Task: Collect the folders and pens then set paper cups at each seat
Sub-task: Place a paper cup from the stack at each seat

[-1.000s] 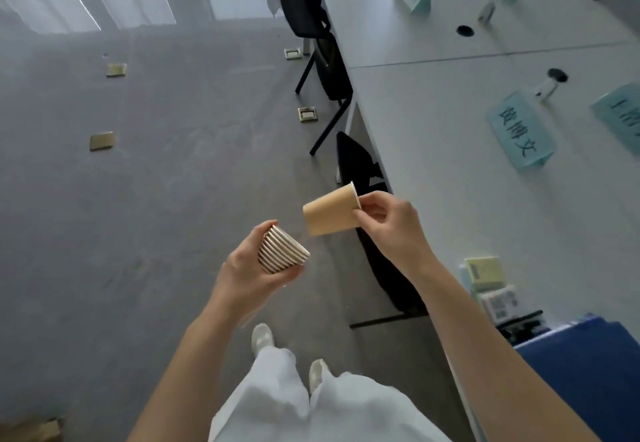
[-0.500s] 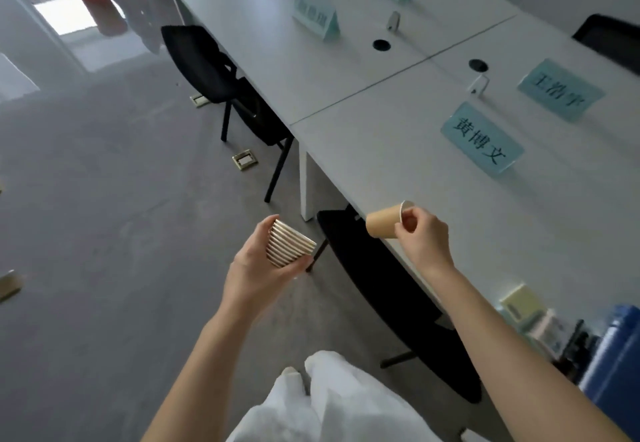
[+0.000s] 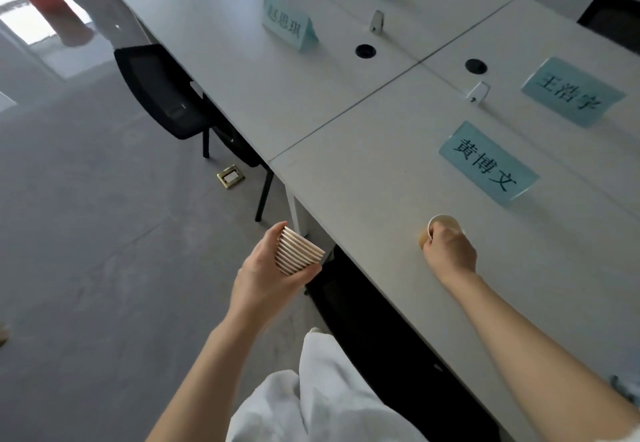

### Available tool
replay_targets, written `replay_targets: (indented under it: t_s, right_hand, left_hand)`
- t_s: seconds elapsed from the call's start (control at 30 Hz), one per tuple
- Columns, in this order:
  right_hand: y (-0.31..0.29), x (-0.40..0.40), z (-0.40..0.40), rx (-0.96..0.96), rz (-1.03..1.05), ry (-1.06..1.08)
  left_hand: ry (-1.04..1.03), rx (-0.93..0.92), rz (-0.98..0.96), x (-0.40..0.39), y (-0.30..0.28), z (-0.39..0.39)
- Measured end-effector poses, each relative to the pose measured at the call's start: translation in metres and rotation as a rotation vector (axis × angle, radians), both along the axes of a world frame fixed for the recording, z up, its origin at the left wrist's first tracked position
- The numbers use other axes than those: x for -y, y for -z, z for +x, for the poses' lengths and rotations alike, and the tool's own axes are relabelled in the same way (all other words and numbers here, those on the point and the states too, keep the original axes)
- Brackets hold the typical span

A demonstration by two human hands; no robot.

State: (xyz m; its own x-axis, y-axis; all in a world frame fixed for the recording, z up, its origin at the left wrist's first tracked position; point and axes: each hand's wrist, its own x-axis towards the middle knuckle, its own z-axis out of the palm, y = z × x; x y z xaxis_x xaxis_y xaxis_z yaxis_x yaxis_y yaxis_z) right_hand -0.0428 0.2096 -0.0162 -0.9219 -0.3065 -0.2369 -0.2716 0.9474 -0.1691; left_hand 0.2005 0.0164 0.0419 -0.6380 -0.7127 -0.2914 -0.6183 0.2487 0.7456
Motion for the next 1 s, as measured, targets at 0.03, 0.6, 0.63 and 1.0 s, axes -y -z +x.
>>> replay_targets:
  t_s: [0.03, 0.6, 0.63, 1.0]
  right_hand:
    - [0.002, 0.002, -0.001, 0.011, 0.019, -0.009]
    - [-0.094, 0.183, 0.078, 0.586, -0.716, -0.336]
    - [-0.093, 0.203, 0.085, 0.651, -0.708, -0.401]
    - [-0.094, 0.404, 0.138, 0.678, -0.626, -0.596]
  left_hand:
    - [0.004, 0.006, 0.014, 0.003, 0.0, -0.005]
    - [-0.021, 0.004, -0.002, 0.098, -0.004, -0.01]
    - [-0.014, -0.001, -0.008, 0.114, -0.003, -0.006]
    - [0.029, 0.002, -0.096, 0.3, -0.008, 0.053]
